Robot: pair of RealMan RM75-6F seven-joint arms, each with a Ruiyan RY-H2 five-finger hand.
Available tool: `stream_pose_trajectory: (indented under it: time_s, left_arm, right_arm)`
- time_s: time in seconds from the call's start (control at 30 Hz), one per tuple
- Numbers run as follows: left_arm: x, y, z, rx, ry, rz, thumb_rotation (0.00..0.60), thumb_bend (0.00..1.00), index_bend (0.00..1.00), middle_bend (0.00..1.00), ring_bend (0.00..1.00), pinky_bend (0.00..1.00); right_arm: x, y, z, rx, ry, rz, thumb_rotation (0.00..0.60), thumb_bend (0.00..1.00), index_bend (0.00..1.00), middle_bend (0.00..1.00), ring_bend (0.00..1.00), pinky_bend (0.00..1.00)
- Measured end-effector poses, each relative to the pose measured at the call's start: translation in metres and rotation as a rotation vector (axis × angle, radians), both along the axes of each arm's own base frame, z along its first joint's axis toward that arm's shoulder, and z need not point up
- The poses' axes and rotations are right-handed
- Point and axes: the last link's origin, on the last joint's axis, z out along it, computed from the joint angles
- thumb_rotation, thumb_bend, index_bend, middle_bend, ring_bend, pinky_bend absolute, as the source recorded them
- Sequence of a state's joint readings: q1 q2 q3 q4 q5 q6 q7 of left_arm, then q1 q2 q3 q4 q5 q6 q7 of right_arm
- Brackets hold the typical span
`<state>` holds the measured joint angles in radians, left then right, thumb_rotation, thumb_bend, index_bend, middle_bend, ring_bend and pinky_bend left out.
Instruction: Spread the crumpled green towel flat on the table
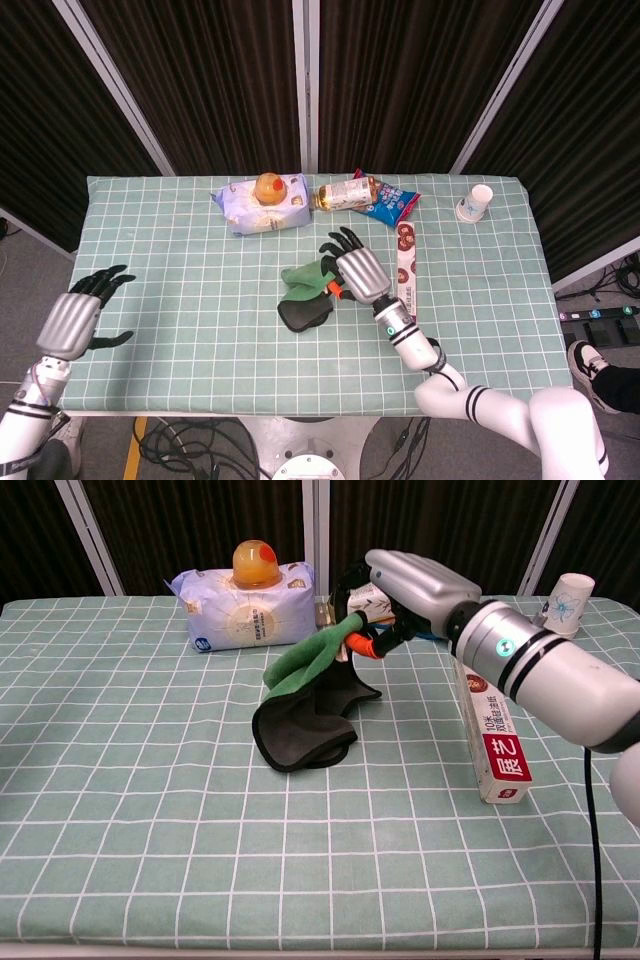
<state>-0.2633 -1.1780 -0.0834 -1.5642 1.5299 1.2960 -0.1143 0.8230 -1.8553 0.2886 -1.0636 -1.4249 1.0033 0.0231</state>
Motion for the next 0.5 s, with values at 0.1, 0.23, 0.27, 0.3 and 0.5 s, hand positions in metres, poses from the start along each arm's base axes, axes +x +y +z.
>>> stream_pose_trajectory:
  time_s: [0.1,0.23,0.27,0.3,0.5]
  left_arm:
    - [0.009,0.015,-0.013,-0.034,-0.050,-0.013,0.600,0.00,0.28,0.23,0.19,0.24]
    - [0.023,0.036,-0.030,-0.085,-0.109,-0.018,0.600,0.00,0.32,0.23,0.20,0.25]
    - [0.026,0.040,-0.034,-0.096,-0.123,-0.018,0.600,0.00,0.32,0.23,0.20,0.25]
    - [0.029,0.044,-0.039,-0.108,-0.137,-0.017,0.600,0.00,0.33,0.23,0.20,0.25]
    - [0.045,0.068,-0.065,-0.179,-0.197,0.013,0.598,0.00,0.33,0.23,0.20,0.25]
  right_arm:
    - [0.015,-0.007,0.007,-0.010,-0.008,-0.009,0.600,0.45,0.67,0.28,0.11,0.06]
    - [0.030,-0.018,0.011,-0.008,-0.014,-0.038,0.600,0.45,0.67,0.28,0.11,0.05]
    - [0.032,-0.019,0.011,-0.006,-0.015,-0.043,0.600,0.45,0.67,0.28,0.11,0.05]
    - [0.036,-0.022,0.012,-0.003,-0.017,-0.054,0.600,0.45,0.67,0.28,0.11,0.06]
    - [0.058,-0.035,0.014,0.010,-0.043,-0.105,0.600,0.45,0.67,0.28,0.11,0.05]
